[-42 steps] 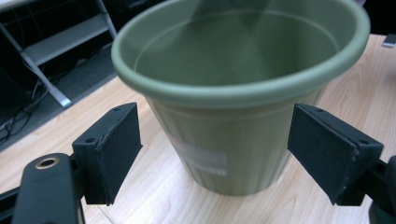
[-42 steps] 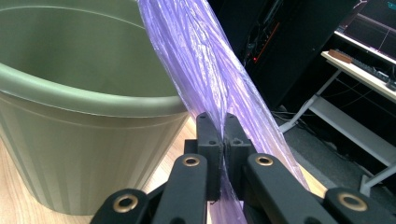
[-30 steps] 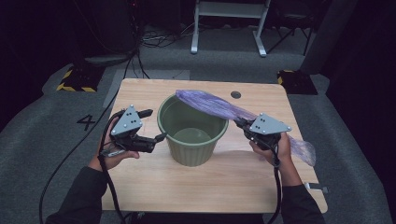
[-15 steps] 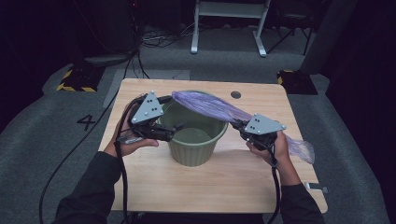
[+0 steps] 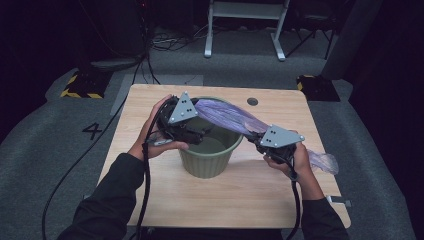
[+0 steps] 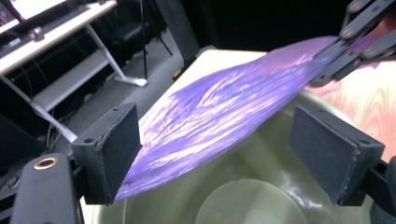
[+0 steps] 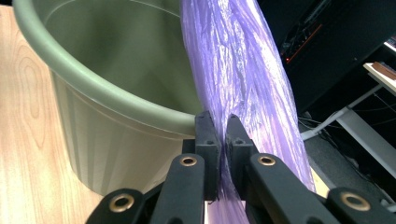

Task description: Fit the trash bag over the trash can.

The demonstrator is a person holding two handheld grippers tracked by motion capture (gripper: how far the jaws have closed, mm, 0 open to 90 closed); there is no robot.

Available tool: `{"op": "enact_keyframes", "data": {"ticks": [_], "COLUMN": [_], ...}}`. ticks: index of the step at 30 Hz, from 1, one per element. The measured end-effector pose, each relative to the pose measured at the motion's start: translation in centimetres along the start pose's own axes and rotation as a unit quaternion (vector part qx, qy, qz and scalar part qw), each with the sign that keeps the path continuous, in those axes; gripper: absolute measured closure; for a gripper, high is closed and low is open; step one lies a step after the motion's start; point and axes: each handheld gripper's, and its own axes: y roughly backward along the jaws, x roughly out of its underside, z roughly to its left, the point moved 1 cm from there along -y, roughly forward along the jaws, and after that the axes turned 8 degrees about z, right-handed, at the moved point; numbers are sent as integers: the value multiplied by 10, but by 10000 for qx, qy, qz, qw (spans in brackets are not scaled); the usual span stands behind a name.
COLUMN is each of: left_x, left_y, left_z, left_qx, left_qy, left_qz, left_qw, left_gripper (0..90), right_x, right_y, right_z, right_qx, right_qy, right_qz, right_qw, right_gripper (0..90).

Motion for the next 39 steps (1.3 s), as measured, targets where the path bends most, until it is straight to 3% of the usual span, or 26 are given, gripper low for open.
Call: {"op": "enact_keyframes", "data": {"ticks": [4, 6, 8, 11, 15, 22, 28, 35, 39], "left_x": [6, 7, 10, 12, 14, 13, 10, 8, 8], "left_y": [-7, -8, -9, -10, -14, -23, -30, -38, -37], "left_z": [8, 10, 12, 13, 12, 5, 2, -5, -5], "left_qx": [355, 441, 547, 676, 821, 905, 1016, 1205, 1211], "left_qy": [99, 86, -73, -155, -243, -408, -445, -527, -509], "left_qz": [154, 182, 269, 359, 483, 795, 847, 918, 939], "left_qw": [9992, 9988, 9981, 9969, 9952, 9919, 9902, 9871, 9869], "left_gripper": [267, 416, 527, 692, 821, 828, 823, 781, 746], "right_x": [1, 1, 2, 3, 3, 0, -8, -23, -30], "right_y": [2, 2, 3, 5, 9, 10, 8, 2, -6], "right_z": [0, 1, 1, -1, -4, -5, -6, -3, 1], "right_qx": [-20, -5, 10, 103, 358, 605, 762, 734, 668], "right_qy": [1, 0, -12, -49, -186, -269, -336, -274, -138], "right_qz": [-27, -28, -40, -64, -193, -330, -564, -673, -589], "right_qw": [10000, 10000, 10000, 9999, 9990, 9973, 9949, 9947, 9959], "right_gripper": [874, 872, 866, 844, 831, 873, 885, 889, 889]}}
